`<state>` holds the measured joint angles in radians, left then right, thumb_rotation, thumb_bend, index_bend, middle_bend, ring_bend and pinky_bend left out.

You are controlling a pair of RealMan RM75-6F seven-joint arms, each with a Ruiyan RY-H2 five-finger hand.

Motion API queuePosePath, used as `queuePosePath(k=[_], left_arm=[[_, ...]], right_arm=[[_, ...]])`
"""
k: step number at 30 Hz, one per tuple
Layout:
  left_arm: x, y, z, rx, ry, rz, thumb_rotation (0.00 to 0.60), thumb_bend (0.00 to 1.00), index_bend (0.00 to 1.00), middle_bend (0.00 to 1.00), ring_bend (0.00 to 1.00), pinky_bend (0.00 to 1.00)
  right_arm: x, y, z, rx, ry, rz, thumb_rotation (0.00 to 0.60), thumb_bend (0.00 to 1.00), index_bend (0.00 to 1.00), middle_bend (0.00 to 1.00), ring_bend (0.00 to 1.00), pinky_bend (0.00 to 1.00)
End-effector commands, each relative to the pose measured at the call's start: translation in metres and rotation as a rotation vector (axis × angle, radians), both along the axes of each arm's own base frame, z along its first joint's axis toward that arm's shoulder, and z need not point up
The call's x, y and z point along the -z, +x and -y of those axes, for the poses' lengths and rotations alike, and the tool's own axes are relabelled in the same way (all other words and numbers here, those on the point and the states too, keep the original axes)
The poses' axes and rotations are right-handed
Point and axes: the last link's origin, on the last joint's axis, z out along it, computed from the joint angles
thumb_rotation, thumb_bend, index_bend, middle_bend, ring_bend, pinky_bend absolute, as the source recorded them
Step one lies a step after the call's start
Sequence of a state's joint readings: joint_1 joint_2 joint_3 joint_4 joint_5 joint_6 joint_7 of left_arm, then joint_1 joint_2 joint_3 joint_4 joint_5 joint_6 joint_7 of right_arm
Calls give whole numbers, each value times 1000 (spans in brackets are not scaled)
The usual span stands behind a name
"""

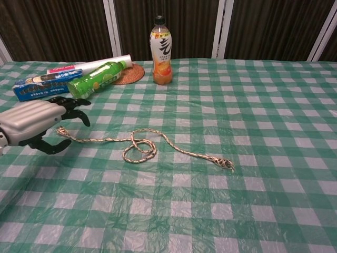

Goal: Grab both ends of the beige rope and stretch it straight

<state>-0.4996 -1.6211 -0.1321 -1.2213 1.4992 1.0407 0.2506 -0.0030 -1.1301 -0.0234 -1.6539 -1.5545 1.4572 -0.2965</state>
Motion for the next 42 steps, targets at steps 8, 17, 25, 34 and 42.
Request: queuePosePath(k=[8,17,25,34,42], left_arm=[[20,-8,-33,-51,16,-41,600,490,404,4,0,29],[17,-19,-35,-70,31,-63,600,486,448,14,0,30],[14,-27,-37,-83,41,-89,600,485,477,34,0,29],[15,-32,-37,-100,33,-108,600,485,486,38,0,30],[14,-33,-39,-101,43,-117,600,472,551,61,0,32]], right_arm=[[-3,-3,2,17,-15,-2,600,355,0,0,0,0],[-1,-4,3,22,-14,-5,600,354,0,0,0,0],[-1,-3,2,20,-15,-3,600,355,0,0,0,0],[-1,-2,2,21,-19,-4,600,355,0,0,0,0],[-1,-2,3,23,-18,-6,600,355,0,0,0,0]])
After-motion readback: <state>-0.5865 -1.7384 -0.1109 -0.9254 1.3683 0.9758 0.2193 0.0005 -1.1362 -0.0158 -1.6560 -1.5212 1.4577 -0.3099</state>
